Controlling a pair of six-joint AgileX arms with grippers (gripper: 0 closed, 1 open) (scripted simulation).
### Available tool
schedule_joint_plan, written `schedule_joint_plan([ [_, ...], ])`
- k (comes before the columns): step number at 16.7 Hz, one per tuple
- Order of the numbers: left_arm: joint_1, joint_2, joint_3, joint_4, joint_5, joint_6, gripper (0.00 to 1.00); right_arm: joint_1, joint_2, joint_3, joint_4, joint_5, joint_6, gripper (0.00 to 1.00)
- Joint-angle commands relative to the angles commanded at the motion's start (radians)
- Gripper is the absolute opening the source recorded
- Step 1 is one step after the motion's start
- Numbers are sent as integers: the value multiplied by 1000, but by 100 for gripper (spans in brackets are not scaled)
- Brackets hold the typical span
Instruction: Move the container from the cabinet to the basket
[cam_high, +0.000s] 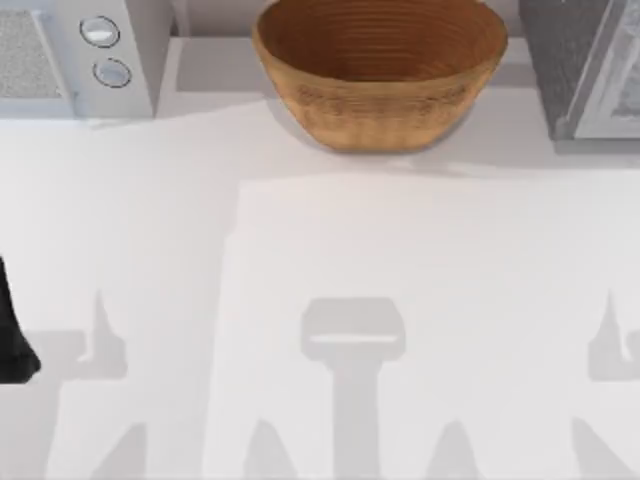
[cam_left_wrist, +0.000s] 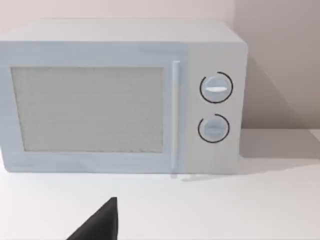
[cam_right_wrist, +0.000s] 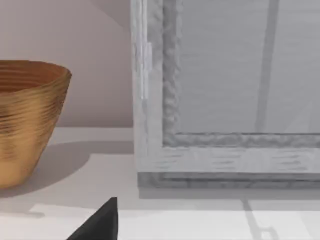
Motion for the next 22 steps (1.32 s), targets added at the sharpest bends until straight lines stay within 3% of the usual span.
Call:
schedule_joint_plan([
  [4,0,0,0,0,0,0,100,4,32,33,-13,6,0,100],
  [8,0,0,0,0,0,0,100,29,212,224,-77,32,1,100],
  [22,0,0,0,0,0,0,100,160,1138,1538,-348,171,16,100],
])
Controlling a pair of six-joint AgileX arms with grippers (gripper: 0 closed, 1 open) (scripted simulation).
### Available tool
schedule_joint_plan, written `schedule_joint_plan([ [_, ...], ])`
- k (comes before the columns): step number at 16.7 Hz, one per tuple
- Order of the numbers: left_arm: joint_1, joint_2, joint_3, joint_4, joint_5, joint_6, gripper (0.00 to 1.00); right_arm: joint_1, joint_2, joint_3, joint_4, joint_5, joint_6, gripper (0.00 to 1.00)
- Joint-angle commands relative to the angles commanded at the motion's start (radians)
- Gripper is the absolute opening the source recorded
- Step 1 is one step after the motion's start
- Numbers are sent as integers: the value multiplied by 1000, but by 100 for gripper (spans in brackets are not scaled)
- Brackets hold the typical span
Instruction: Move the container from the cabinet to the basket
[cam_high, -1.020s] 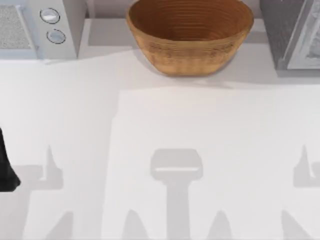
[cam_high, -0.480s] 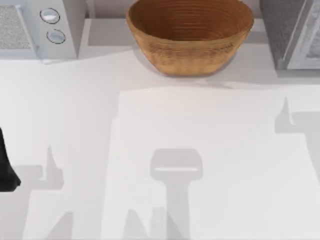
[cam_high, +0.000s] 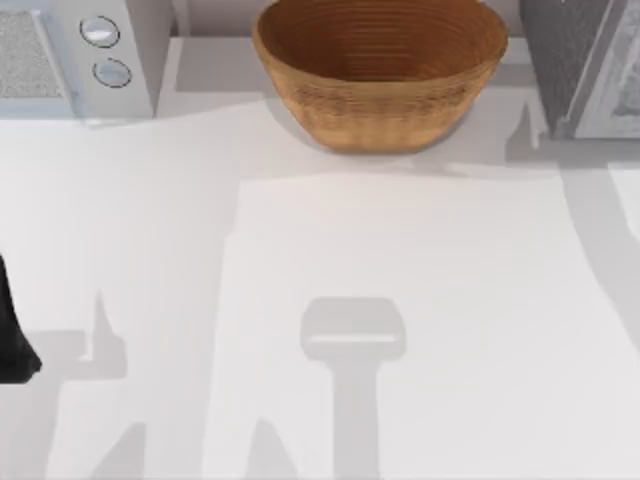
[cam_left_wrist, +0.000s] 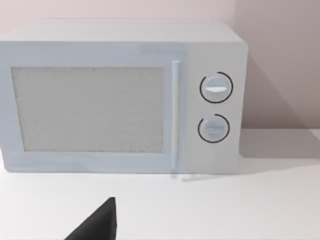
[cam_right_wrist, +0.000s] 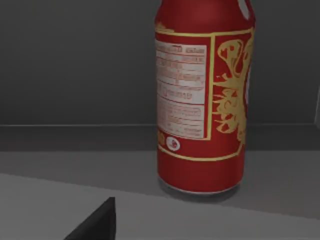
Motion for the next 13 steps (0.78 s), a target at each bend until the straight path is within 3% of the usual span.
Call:
schedule_joint_plan([
  [5,0,0,0,0,0,0,100,23,178,193,-65,24,0,100],
  [13,0,0,0,0,0,0,100,11,216,214,-53,18,-1,100],
])
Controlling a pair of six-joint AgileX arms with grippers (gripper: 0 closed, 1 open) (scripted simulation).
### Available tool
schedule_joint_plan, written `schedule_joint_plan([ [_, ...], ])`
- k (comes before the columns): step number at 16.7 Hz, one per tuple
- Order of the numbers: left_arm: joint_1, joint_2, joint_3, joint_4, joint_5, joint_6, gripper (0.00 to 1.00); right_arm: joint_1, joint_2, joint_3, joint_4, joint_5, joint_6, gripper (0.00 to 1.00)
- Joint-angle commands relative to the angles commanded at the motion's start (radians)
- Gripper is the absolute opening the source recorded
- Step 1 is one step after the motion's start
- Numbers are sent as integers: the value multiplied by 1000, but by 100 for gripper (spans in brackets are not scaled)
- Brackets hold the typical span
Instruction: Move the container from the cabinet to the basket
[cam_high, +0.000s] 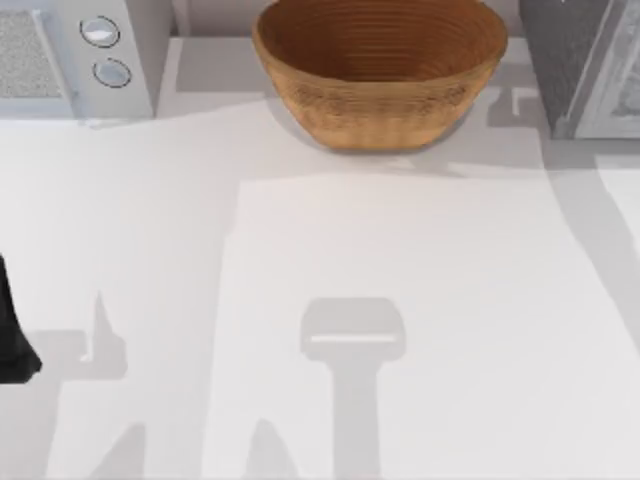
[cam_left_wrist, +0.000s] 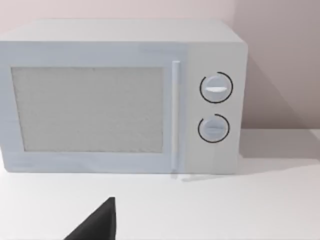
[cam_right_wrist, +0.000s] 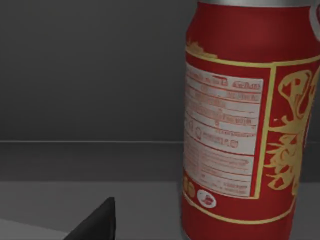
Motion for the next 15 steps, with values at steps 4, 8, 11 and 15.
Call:
schedule_joint_plan([
  [4,0,0,0,0,0,0,100,-24,63,35,41,-16,-2,100],
  [8,0,0,0,0,0,0,100,-20,64,32,41,-16,-2,100],
  [11,0,0,0,0,0,0,100,-28,105,73,43,-20,-2,100],
  [15,0,0,0,0,0,0,100,-48,233,197,48,-38,-2,100],
])
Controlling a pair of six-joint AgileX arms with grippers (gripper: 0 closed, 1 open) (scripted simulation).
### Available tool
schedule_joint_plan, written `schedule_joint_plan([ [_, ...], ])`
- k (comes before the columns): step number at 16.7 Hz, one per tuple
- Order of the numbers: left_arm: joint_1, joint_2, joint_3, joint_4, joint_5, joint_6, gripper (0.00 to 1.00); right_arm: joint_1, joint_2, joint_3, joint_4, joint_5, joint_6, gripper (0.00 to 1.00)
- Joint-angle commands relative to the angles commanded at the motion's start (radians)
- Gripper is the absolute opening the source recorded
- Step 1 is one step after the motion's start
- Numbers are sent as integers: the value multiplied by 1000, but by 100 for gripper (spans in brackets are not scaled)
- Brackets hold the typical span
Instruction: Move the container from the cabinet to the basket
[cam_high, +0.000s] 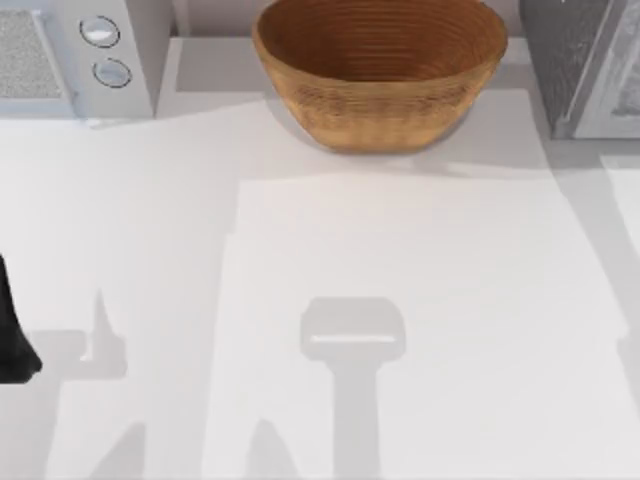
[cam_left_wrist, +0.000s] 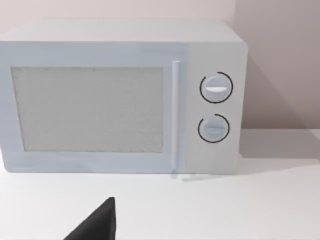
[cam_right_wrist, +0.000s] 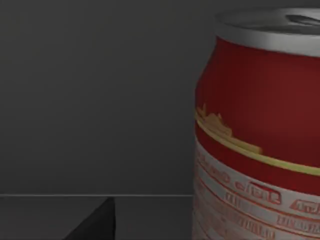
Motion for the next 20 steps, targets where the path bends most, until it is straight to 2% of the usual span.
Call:
schedule_joint_plan([
  [6,0,0,0,0,0,0,100,-10,56,53,3,-9,0,100],
  [19,0,0,0,0,0,0,100,-10,56,53,3,-9,0,2],
  [20,0,0,0,0,0,0,100,-10,56,53,3,-9,0,0],
])
